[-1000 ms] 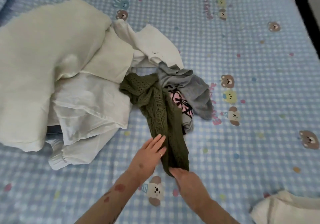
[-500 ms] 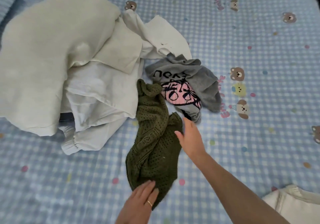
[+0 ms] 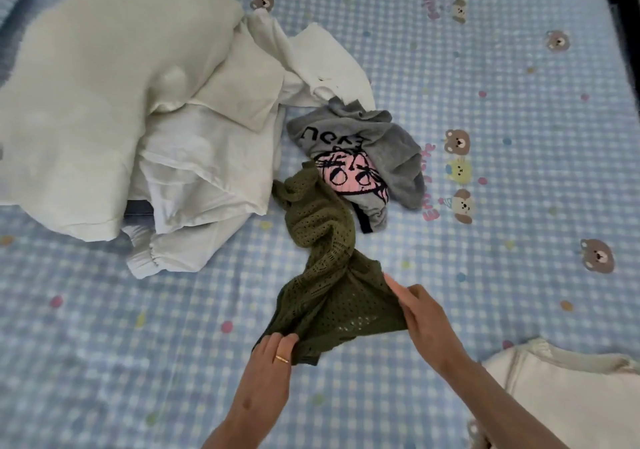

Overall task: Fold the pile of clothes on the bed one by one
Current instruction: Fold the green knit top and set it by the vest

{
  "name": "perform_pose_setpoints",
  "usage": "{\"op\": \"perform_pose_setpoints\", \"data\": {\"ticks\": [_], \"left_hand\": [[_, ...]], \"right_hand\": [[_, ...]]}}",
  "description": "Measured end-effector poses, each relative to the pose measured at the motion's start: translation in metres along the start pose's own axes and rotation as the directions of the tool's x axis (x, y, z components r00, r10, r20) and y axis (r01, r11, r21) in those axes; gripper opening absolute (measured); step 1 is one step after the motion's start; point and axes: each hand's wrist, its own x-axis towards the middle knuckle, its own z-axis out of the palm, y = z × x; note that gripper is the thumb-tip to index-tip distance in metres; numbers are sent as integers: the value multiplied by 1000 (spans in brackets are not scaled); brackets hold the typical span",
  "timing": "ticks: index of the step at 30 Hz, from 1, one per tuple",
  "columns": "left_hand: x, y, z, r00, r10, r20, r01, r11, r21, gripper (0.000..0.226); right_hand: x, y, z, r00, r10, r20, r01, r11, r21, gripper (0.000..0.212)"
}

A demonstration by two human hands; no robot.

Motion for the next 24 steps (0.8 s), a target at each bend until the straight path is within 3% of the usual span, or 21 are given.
{"op": "perform_pose_setpoints", "data": {"ticks": [3, 5, 9, 12, 16, 20, 22, 24], "left_hand": [[-6, 20, -32, 996, 49, 71, -42, 994, -96, 12], [-8, 34, -59, 997, 28, 72, -18, 990, -142, 22], [-10, 65, -123, 997, -78, -27, 70, 973, -218, 20], [-14, 93, -169, 987, -91, -135, 62, 976, -207, 16], [-28, 130, -220, 968, -82, -236, 39, 983, -182, 20], [-51, 159, -248, 963, -15, -270, -27, 989, -148, 23], [-66, 169, -257, 960, -4, -279, -38, 989, -144, 20], [-85, 178, -264, 962, -5, -274, -38, 987, -154, 17]], "right_hand": [[-20, -15, -20, 996, -70, 63, 72, 997, -24, 63], [-32, -29, -40, 993, -98, 66, 101, 994, -34, 64], [-64, -55, -85, 988, -143, 66, 146, 988, -46, 60], [-97, -76, -118, 996, -77, 46, 75, 996, 37, 47], [-151, -103, -162, 990, -107, -89, 112, 992, 53, 37], [-192, -119, -195, 918, -224, -328, 173, 969, -176, 14], [-208, -124, -206, 894, -275, -353, 211, 955, -210, 11], [-230, -129, -214, 917, -270, -292, 236, 960, -148, 4]]}}
